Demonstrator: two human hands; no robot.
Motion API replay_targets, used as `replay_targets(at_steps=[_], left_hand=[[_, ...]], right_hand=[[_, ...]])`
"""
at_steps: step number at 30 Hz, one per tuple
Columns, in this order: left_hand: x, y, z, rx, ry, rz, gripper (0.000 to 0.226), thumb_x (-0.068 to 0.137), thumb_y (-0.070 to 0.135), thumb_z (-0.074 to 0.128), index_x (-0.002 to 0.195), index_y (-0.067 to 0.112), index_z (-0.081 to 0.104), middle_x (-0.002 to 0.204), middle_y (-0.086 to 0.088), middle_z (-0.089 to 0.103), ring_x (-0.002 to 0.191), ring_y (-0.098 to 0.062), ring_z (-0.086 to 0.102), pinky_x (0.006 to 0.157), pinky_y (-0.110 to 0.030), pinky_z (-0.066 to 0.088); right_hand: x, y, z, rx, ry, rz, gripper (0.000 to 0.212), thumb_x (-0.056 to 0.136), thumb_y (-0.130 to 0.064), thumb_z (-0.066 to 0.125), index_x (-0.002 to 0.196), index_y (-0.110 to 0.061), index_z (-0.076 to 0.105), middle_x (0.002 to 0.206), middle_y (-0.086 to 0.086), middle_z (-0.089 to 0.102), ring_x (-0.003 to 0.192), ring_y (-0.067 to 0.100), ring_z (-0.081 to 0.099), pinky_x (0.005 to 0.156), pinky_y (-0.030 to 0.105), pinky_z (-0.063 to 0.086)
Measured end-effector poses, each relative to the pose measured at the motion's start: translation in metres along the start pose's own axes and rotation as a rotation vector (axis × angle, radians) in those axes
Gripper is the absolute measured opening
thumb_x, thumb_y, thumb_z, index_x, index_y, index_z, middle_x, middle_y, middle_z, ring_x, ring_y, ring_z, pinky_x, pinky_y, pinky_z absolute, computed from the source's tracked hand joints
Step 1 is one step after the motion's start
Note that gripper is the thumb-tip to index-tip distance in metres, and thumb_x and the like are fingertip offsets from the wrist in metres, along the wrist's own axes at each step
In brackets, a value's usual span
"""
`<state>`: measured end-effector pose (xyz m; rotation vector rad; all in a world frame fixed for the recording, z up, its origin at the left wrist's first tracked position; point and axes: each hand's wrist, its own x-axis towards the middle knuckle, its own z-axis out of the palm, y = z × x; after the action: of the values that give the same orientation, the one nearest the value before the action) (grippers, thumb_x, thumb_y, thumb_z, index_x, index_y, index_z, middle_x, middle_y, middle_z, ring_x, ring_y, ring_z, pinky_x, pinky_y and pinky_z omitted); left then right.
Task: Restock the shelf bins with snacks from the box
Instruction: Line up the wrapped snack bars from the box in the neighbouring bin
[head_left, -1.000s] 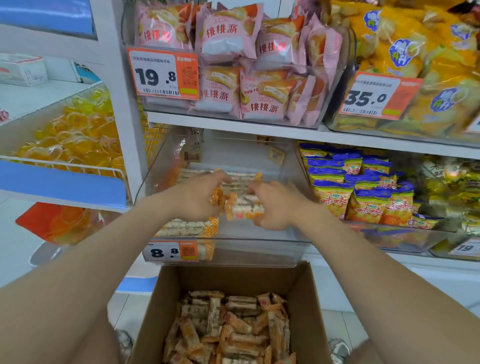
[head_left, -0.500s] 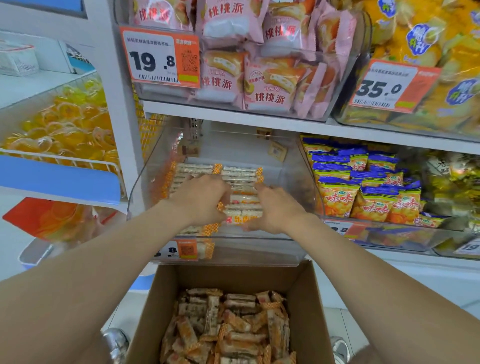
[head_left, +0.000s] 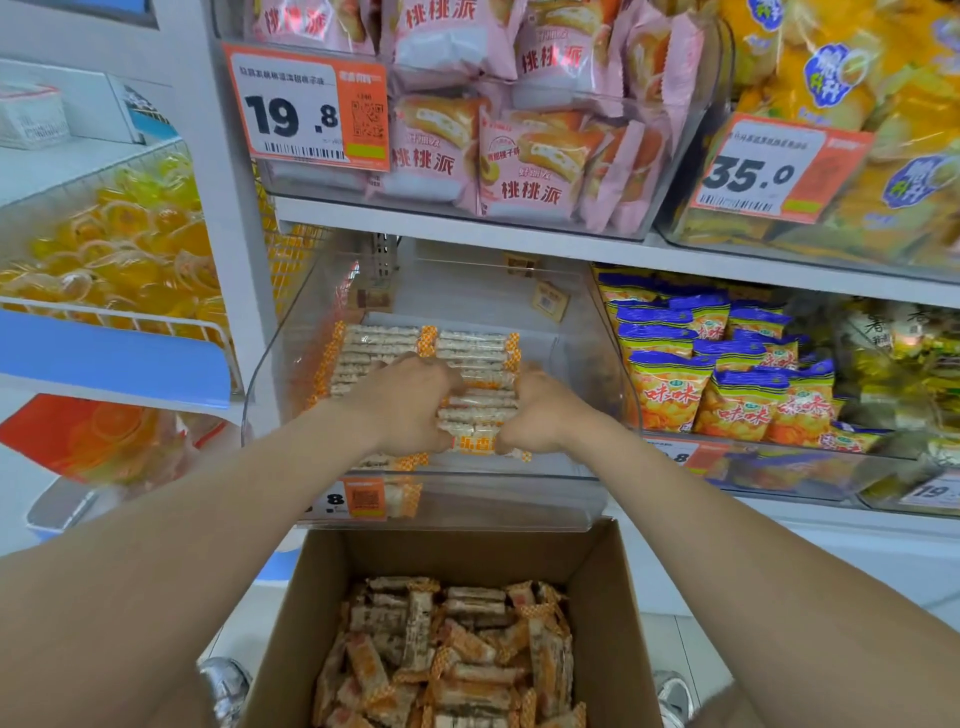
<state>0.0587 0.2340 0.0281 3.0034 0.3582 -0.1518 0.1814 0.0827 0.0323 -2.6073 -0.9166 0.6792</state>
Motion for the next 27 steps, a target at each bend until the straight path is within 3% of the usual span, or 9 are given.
replay_targets(at_steps=[4, 8, 11, 14, 17, 19, 22, 25, 27], left_hand=[[0.002, -0.002, 0.000, 0.029, 0.007, -0.022, 0.064, 0.078, 0.053, 0.081, 0.131, 0.021, 0.064, 0.132, -0.001, 0.058, 0.125, -0.028, 0.056, 0.100, -0.055, 0.051], [-0.002, 0.000, 0.004, -0.002, 0.034, -0.054, 0.081, 0.079, 0.048, 0.078, 0.148, 0.024, 0.042, 0.149, 0.001, 0.038, 0.134, -0.032, 0.045, 0.101, -0.056, 0.048], [-0.003, 0.003, 0.005, 0.023, 0.010, -0.069, 0.089, 0.082, 0.051, 0.074, 0.156, 0.025, 0.033, 0.158, -0.001, 0.034, 0.142, -0.034, 0.041, 0.106, -0.059, 0.045], [-0.002, 0.003, 0.007, 0.056, -0.029, -0.068, 0.091, 0.088, 0.053, 0.068, 0.161, 0.024, 0.024, 0.167, -0.002, 0.025, 0.151, -0.035, 0.029, 0.114, -0.061, 0.037], [-0.004, 0.003, 0.009, 0.094, -0.088, -0.082, 0.095, 0.096, 0.057, 0.058, 0.166, 0.020, 0.006, 0.175, -0.001, -0.002, 0.158, -0.036, 0.010, 0.122, -0.062, 0.024], [-0.004, 0.004, 0.009, 0.110, -0.112, -0.097, 0.093, 0.100, 0.056, 0.053, 0.167, 0.018, 0.001, 0.175, -0.001, -0.010, 0.159, -0.035, 0.004, 0.124, -0.062, 0.019], [-0.004, 0.005, 0.009, 0.093, -0.104, -0.109, 0.092, 0.100, 0.054, 0.055, 0.167, 0.018, 0.003, 0.175, -0.002, -0.009, 0.159, -0.037, 0.003, 0.124, -0.063, 0.018], [-0.005, 0.005, 0.006, 0.038, -0.087, -0.116, 0.092, 0.096, 0.054, 0.062, 0.166, 0.020, 0.012, 0.175, -0.005, -0.001, 0.158, -0.038, 0.009, 0.123, -0.064, 0.021], [-0.007, 0.005, 0.002, -0.008, -0.068, -0.128, 0.091, 0.093, 0.052, 0.067, 0.164, 0.022, 0.019, 0.173, -0.007, 0.008, 0.156, -0.040, 0.017, 0.121, -0.064, 0.025]], right_hand=[[0.002, 0.002, -0.005, 0.099, 0.088, -0.027, 0.121, 0.071, -0.018, 0.096, 0.161, -0.009, 0.015, 0.149, 0.014, 0.050, 0.134, 0.033, 0.053, 0.086, 0.030, 0.048], [0.004, 0.008, -0.004, 0.056, 0.155, -0.136, 0.115, 0.065, -0.022, 0.099, 0.157, -0.019, 0.030, 0.137, 0.010, 0.055, 0.129, 0.028, 0.052, 0.086, 0.026, 0.040], [0.004, 0.010, -0.001, -0.049, 0.159, -0.193, 0.104, 0.070, -0.025, 0.094, 0.156, -0.022, 0.036, 0.146, 0.011, 0.047, 0.136, 0.028, 0.046, 0.092, 0.026, 0.040], [0.003, 0.012, 0.005, -0.120, 0.085, -0.179, 0.103, 0.082, -0.033, 0.083, 0.165, -0.026, 0.022, 0.162, 0.014, 0.027, 0.147, 0.034, 0.037, 0.112, 0.035, 0.040], [0.003, 0.011, 0.006, -0.136, 0.022, -0.185, 0.107, 0.088, -0.035, 0.077, 0.168, -0.023, 0.007, 0.169, 0.016, 0.024, 0.156, 0.033, 0.021, 0.120, 0.039, 0.033], [0.001, 0.007, 0.003, -0.156, 0.066, -0.217, 0.102, 0.089, -0.030, 0.077, 0.167, -0.018, 0.014, 0.160, 0.016, 0.039, 0.150, 0.034, 0.032, 0.113, 0.039, 0.040], [-0.004, 0.005, 0.003, -0.207, 0.186, -0.255, 0.091, 0.086, -0.030, 0.080, 0.161, -0.020, 0.031, 0.131, 0.016, 0.058, 0.125, 0.036, 0.057, 0.094, 0.041, 0.054], [-0.004, 0.005, 0.007, -0.238, 0.229, -0.253, 0.074, 0.084, -0.034, 0.082, 0.146, -0.017, 0.045, 0.116, 0.013, 0.063, 0.109, 0.037, 0.064, 0.079, 0.037, 0.052], [-0.005, 0.005, 0.007, -0.263, 0.251, -0.244, 0.074, 0.081, -0.038, 0.085, 0.140, -0.015, 0.046, 0.115, 0.014, 0.063, 0.108, 0.038, 0.064, 0.078, 0.039, 0.052]])
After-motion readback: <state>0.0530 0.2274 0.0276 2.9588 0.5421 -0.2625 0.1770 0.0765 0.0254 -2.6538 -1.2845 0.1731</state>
